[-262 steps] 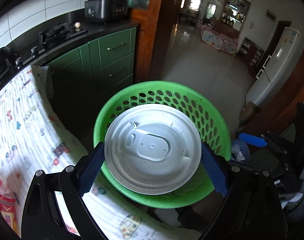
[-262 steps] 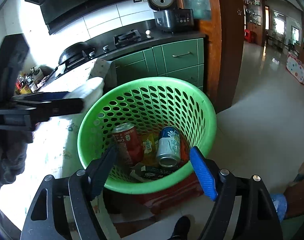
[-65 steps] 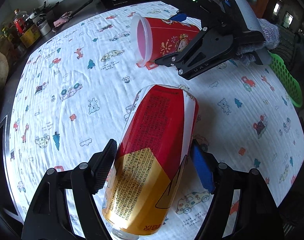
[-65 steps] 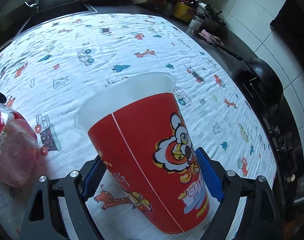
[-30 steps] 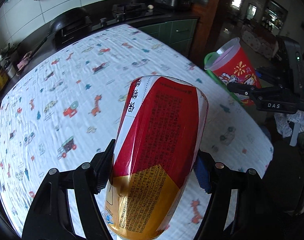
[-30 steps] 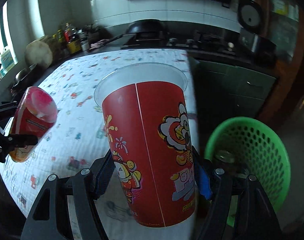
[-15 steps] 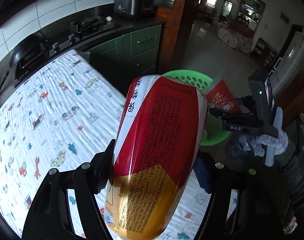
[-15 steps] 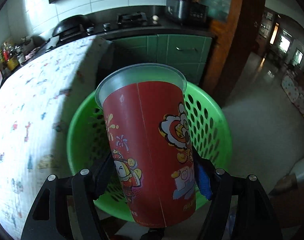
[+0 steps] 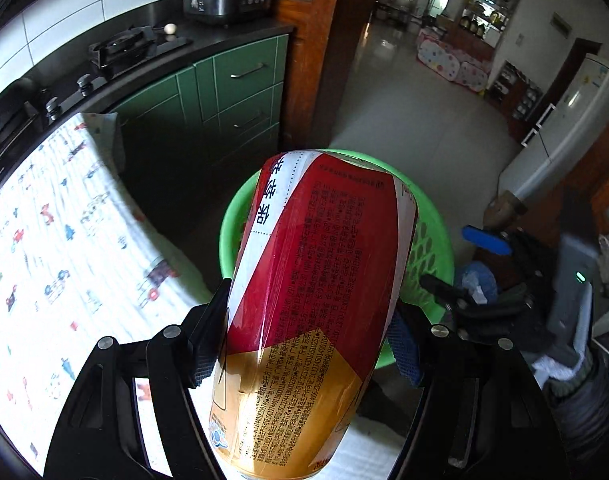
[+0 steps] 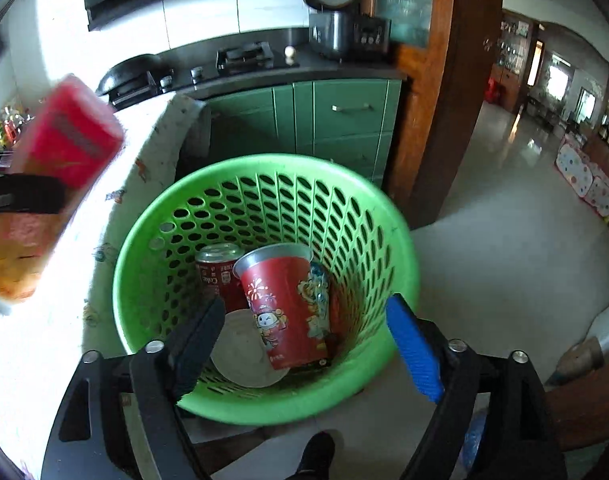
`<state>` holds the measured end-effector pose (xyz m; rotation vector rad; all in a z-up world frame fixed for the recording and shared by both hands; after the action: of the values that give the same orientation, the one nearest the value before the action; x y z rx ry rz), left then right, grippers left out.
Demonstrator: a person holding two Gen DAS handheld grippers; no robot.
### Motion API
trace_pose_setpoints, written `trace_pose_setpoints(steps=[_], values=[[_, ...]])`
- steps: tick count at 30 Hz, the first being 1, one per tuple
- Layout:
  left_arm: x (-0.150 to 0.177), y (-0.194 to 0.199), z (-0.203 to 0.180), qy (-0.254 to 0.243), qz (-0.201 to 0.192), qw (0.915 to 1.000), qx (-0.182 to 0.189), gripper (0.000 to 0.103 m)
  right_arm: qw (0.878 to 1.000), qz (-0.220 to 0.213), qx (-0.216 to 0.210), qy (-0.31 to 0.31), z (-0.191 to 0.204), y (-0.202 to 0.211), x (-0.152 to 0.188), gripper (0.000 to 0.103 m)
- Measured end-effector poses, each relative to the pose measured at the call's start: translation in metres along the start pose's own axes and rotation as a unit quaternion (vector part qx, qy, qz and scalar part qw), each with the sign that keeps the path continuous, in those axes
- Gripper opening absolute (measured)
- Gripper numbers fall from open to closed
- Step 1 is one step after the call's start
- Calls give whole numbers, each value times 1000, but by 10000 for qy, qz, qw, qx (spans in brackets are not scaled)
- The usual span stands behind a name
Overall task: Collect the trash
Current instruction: 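Open the left tool to drop the drink bottle into the basket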
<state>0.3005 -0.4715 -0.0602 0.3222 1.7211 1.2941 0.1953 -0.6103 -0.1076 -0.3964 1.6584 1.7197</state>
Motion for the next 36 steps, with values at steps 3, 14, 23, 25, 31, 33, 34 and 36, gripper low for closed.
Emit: trace_pose_setpoints(steps=[3,14,23,25,31,33,34,36], values=[[-9,-14,-11,-10,42,10000,79,69,9999,-151,-30,-43,-3,15,2,86],[-18,-70,-44,-104,447,9989,19,69,9993,-286,-165,-148,-8,36,19,87],[-18,-91,-44,-77,678,9977,-13,73,9993,-198,-213,-235,-10,32,32,88],[-19,-89,-47,-104,596,9982,9,82,9993,-184,-211,-251,-10,32,35,88],[-16,-73,-45,-115,441,9989,-49,85,9989,-219,-219,-352,-7,37,36,88],[-14,-65,-42,-91,369,9993,-29,86,9988,-245,-199,-373,-5,40,37,88],[-12,-61,-40,-82,341,9994,-12,86,9987,-254,-211,-396,-4,41,37,89],[-8,-53,-37,-45,295,9996,-2,87,9985,-265,-233,-427,0,43,38,89]])
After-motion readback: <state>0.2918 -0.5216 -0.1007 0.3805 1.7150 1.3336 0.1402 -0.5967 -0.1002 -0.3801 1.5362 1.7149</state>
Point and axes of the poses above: each gripper's, at about its wrist camera, not at the fingertips, and y roughly against the way its jaws point, z to its left, x to its underside, the point moved 8 cm from there along -y, roughly the way its jaws point, and after that the axes turned 9 degrees about -x, right-handed, at the moved point
